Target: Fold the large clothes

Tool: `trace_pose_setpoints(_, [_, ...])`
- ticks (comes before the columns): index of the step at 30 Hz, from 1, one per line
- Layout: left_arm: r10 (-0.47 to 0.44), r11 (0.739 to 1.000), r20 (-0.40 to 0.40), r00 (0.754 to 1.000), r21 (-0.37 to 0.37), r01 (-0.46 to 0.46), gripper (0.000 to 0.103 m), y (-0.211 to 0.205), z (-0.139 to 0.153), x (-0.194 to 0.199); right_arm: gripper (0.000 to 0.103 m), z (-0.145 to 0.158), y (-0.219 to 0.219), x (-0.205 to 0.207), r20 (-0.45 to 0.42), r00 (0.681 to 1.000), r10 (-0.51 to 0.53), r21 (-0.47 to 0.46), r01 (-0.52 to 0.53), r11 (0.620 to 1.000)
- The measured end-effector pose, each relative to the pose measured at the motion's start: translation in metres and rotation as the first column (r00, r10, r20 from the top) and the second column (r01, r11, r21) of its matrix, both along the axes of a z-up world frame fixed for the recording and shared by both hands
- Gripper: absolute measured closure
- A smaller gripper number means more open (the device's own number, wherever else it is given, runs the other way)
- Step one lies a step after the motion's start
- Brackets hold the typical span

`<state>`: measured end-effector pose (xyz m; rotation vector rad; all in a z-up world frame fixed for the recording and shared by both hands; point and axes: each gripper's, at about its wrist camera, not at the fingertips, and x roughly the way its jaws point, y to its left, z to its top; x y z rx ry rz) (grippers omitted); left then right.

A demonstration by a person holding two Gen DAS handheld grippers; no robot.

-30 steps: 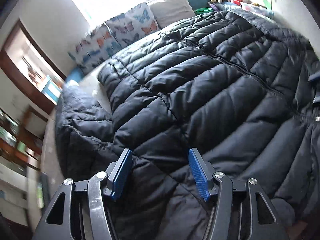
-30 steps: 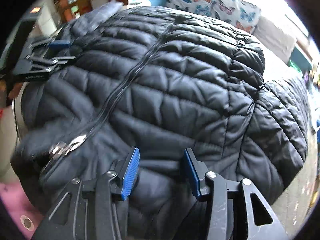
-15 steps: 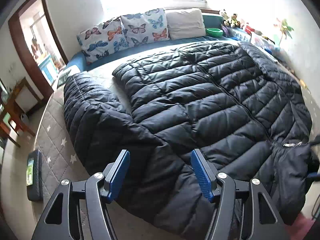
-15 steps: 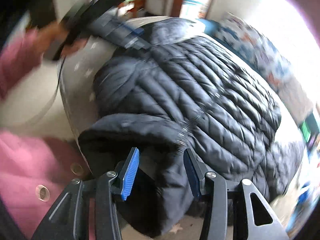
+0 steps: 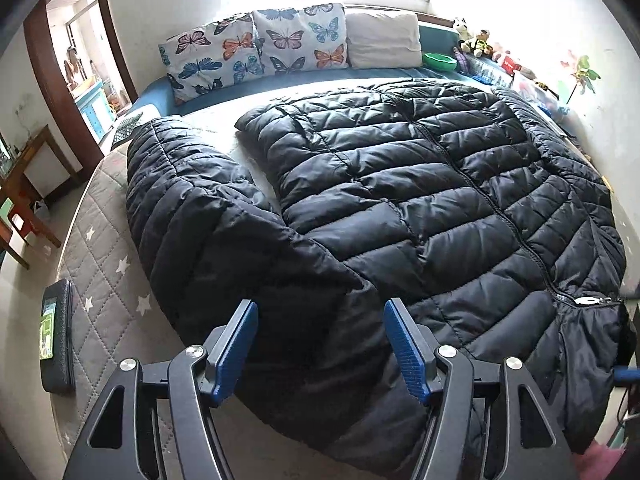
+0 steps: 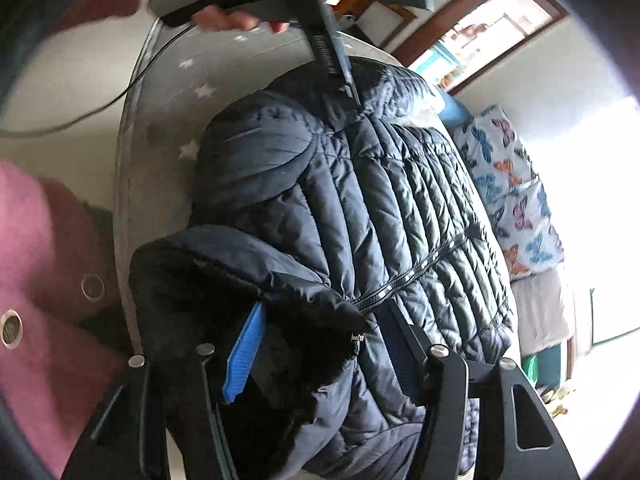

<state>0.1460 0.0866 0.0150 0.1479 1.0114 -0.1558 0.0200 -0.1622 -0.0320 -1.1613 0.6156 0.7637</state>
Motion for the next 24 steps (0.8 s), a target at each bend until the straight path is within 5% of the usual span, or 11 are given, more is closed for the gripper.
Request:
trace_pose_setpoints(7, [-0.013,1.000,-0.005,1.000,0.008,0.013,0.033,-0.003,-0.001,0.012,0.040,-0.030,0.031,-0.014,-0.022,0.991,0.130,-0.060,-0.131,0.990])
trace_pose_setpoints(8, [-0.012,1.000,-0.013,1.000,0.015,0.013,0.033,-0.002,-0.003,0.015,0.045,-0.032,0.034,-0.014,-0.036,0.991,0.130,-0.052,-0.132,0.990])
trace_pose_setpoints(10, [-0.003,1.000,-0.021,1.000,0.025,0.004,0.033,0.000,-0.007,0.020,0.079,-0.032,0.039,-0.010,-0.091,0.989,0.114,-0.029,-0.117,0.993])
trace_pose_setpoints(13, [0.012,1.000,-0.025,1.000,0.028,-0.011,0.029,0.007,-0.009,0.024,0.087,-0.021,0.033,-0.006,-0.137,0.988,0.077,0.022,-0.075,0.997])
trace_pose_setpoints(16, [0.065,0.996,-0.021,0.998,0.060,-0.063,0.021,0.019,-0.016,0.029,0.090,0.001,0.018,-0.003,-0.232,0.972,0.021,0.091,0.000,0.996])
trace_pose_setpoints(19, [0.117,0.993,-0.053,0.992,0.004,-0.117,0.006,0.036,-0.026,0.035,0.091,0.005,0.008,-0.002,-0.290,0.957,0.000,0.129,0.039,0.991])
trace_pose_setpoints(21, [0.153,0.988,-0.077,0.985,-0.017,-0.155,0.002,0.044,-0.033,0.038,0.091,-0.011,0.003,0.001,-0.364,0.931,-0.038,0.148,0.098,0.984])
trace_pose_setpoints(24, [0.176,0.984,-0.077,0.981,-0.023,-0.178,0.001,0.045,-0.034,0.039,0.090,-0.042,0.003,-0.001,-0.359,0.931,-0.071,0.123,0.122,0.985])
